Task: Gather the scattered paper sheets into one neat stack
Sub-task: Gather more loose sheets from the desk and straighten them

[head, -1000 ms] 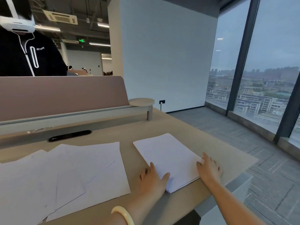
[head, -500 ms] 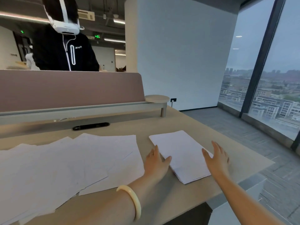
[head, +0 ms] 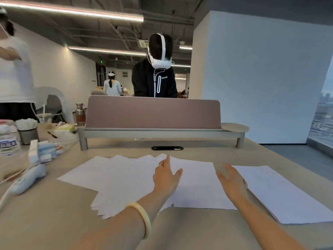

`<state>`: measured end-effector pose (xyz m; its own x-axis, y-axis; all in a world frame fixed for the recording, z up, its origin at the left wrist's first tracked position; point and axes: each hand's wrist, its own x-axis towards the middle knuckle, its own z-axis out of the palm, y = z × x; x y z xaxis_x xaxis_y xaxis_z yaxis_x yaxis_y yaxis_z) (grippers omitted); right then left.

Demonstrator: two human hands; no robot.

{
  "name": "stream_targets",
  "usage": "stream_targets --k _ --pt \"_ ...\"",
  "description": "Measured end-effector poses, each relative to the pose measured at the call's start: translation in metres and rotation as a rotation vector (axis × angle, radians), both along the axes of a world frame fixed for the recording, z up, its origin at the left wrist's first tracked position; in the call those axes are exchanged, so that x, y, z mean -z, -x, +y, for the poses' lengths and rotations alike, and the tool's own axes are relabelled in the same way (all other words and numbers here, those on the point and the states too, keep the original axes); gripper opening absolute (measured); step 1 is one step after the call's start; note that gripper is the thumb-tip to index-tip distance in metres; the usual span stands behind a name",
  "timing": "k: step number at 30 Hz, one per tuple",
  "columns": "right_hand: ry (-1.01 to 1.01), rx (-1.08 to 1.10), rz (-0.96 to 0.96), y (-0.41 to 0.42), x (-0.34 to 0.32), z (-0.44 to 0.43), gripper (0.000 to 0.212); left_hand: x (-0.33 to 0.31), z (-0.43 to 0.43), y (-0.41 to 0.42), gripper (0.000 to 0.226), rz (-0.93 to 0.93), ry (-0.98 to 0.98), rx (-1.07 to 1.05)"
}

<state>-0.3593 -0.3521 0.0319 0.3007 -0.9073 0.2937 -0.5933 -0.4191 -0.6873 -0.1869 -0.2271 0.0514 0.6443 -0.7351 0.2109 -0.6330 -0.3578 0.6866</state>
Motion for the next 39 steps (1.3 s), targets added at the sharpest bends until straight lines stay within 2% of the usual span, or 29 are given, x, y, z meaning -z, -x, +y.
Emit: stream_targets --k 2,5,11,15,20,25,32,37,39 --pt "-0.026 -0.081 -0.026 -0.033 0.003 0.017 0.053 -0.001 0.027 -0.031 0.071 -0.012 0.003 -0.057" --pt "0.008 -0.136 0.056 -0.081 0.01 0.039 0.054 0.003 0.069 -0.076 0.071 -0.012 -0.016 -0.156" --pt "-0.111 -0.224 0.212 -0.147 0.033 0.07 0.065 0.027 0.142 -0.15 0.074 0.095 -0.096 -0.315" --pt "-0.174 -0.19 0.323 -0.161 0.051 0.073 0.077 0.05 0.167 -0.173 0.075 0.182 -0.22 -0.305" --pt "-0.098 -0.132 0.565 -0.166 0.064 0.076 0.085 0.067 0.167 -0.171 0.08 0.207 -0.293 -0.174" --pt "-0.086 -0.19 0.609 -0.178 0.062 0.089 0.083 0.068 0.152 -0.165 0.087 0.198 -0.328 -0.191" --pt "-0.136 -0.287 0.542 -0.195 0.053 0.103 0.083 0.053 0.145 -0.178 0.085 0.517 -0.04 -0.246" --pt "-0.388 -0.457 0.248 -0.2 0.038 0.11 0.086 0.052 0.149 -0.191 0.082 0.718 0.187 -0.335" --pt "-0.463 -0.504 0.161 -0.2 0.031 0.115 0.087 0.049 0.151 -0.194 0.08 0.725 0.182 -0.374"
